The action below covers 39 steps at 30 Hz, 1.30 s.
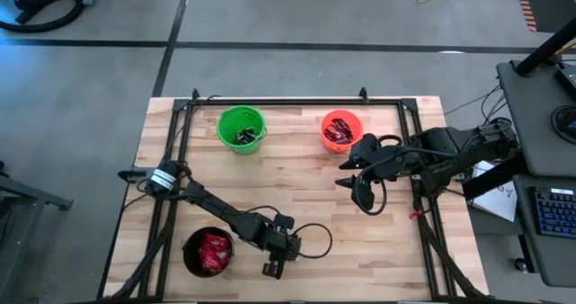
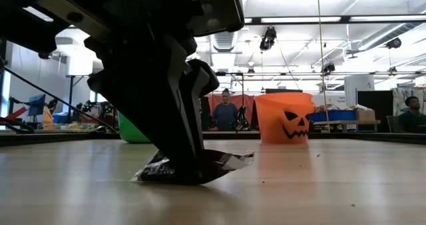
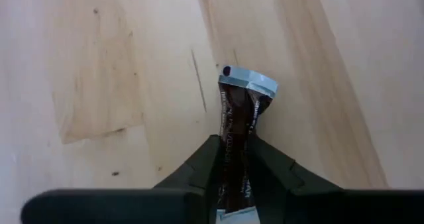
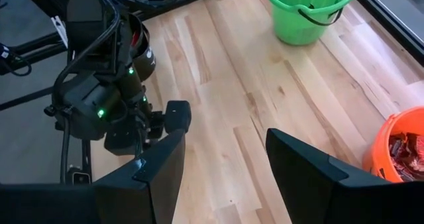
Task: Sort candy
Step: Put the black chocolate into the green bucket
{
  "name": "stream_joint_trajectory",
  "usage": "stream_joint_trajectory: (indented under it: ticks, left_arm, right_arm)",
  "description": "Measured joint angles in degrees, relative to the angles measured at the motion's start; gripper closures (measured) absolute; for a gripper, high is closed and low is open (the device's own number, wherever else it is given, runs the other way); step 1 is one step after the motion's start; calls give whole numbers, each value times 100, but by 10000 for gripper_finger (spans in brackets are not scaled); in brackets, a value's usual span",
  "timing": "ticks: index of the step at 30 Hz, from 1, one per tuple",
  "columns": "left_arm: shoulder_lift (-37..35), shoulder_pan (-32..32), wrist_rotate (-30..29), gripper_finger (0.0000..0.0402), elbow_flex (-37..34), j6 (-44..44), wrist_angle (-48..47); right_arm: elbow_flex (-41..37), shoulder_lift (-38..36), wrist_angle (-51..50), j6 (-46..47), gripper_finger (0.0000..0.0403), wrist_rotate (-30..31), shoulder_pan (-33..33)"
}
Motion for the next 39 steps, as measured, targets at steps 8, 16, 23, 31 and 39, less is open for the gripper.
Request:
stream_joint_trajectory:
  ticks: [8, 16, 23, 31, 39]
  left_arm:
    - [-71, 69, -404, 354, 266, 26, -677]
    - [-365, 104, -1046, 355, 822, 13, -1517]
    - [-652, 224, -1171, 364, 1032, 120, -1826]
    - [-464, 225, -1031, 301, 668, -410, -1838]
    - [-244, 217, -1019, 184, 583, -428, -1597]
  right_arm:
    - [0, -9, -11, -157, 197, 18, 0]
    - [-2, -58, -37, -288, 197, 20, 0]
    - [-2, -98, -38, -486, 197, 27, -4]
    - [-2, -96, -33, -493, 197, 28, -2]
    - [-2, -94, -11, -491, 197, 28, -2]
